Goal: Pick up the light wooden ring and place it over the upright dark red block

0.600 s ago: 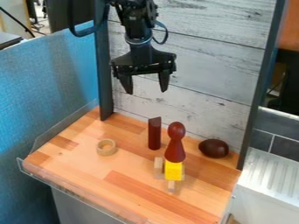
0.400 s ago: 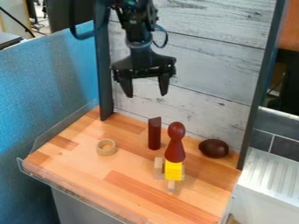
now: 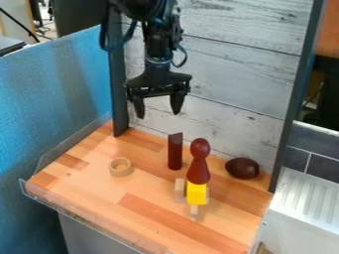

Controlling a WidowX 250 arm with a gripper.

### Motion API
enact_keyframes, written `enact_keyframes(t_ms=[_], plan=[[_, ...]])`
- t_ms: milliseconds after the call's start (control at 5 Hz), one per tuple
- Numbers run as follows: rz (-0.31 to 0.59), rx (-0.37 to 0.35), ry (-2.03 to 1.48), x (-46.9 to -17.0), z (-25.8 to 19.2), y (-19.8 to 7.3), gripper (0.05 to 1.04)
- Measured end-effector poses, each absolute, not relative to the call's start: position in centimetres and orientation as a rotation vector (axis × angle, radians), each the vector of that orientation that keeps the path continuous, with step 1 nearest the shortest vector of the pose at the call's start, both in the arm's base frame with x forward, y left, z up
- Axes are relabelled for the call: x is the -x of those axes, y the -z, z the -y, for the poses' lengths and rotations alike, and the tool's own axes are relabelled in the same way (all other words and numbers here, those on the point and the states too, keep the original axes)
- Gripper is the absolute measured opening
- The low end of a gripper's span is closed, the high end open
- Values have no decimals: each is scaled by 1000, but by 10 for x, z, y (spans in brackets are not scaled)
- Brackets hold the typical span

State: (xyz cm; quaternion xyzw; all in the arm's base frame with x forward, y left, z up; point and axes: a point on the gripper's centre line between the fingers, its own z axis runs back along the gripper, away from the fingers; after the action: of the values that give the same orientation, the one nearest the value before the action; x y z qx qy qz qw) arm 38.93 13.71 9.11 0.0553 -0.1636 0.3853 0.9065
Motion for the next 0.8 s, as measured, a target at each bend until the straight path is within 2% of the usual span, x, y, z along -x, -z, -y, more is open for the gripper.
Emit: enact_keyframes(t_ms=[200, 800], plan=[[275, -147, -909, -396, -149, -81, 1001], [181, -293, -1069, -383, -202, -22, 1001]])
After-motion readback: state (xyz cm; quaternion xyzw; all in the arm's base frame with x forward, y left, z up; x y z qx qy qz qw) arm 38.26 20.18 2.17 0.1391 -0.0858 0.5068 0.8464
